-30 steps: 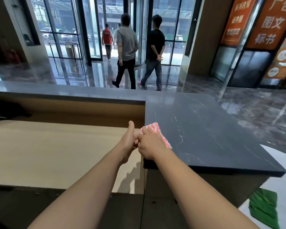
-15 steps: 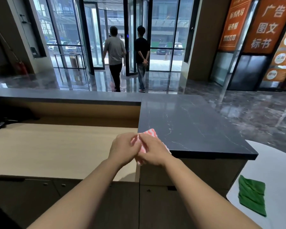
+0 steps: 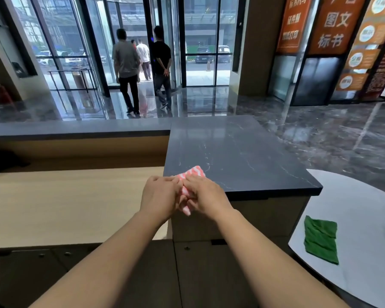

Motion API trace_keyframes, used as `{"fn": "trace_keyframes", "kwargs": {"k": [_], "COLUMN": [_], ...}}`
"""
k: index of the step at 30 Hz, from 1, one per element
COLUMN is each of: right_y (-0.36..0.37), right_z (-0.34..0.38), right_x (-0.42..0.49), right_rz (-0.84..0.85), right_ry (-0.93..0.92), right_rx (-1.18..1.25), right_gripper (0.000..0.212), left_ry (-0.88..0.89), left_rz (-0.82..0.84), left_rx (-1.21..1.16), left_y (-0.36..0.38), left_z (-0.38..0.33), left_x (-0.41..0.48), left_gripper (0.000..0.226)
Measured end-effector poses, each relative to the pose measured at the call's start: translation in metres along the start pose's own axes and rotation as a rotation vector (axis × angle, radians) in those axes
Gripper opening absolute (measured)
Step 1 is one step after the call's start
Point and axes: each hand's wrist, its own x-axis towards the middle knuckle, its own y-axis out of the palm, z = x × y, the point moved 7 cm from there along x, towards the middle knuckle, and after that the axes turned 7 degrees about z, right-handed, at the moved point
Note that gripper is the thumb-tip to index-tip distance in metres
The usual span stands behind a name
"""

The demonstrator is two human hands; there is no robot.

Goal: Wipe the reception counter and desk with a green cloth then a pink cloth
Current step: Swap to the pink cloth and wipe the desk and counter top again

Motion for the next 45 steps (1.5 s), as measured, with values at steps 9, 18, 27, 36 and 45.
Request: {"fn": "trace_keyframes", "kwargs": {"k": [9,18,27,36,45], "right_y": [-0.026,-0.047,-0.077,-0.092,-0.100], "right_z": [-0.080,-0.147,-0.198,-0.228,-0.246], "right_x": [-0.037,-0.068,-0.106,-0.123,-0.131], "right_rz": [-0.052,-0.078,-0.074,-0.110,-0.122], "right_ry": [0.128,0.291,0.482,0.622,0.640], "right_rx": [-0.040,-0.051,-0.043,-0.077,-0.106], "right_gripper": [0.038,0.028,0.043,0.053,0.045], "left_ry": [0.137,0.239,0.363,0.484,0.436], "left_rz": [-0.001,0.064,0.085,0.041,0.181], "left_rx": [-0.006,-0.027,0.017,-0.107,-0.433], "left_y": [-0.001,0.014,0.022,0.028,0.035], "left_z": [-0.088,-0.155,-0.225,-0.262,-0.269], "left_x": [0.020,0.049,0.079,0.103,0.123], "left_gripper": [0.027,0.032,0.028,0.032,0.026]}}
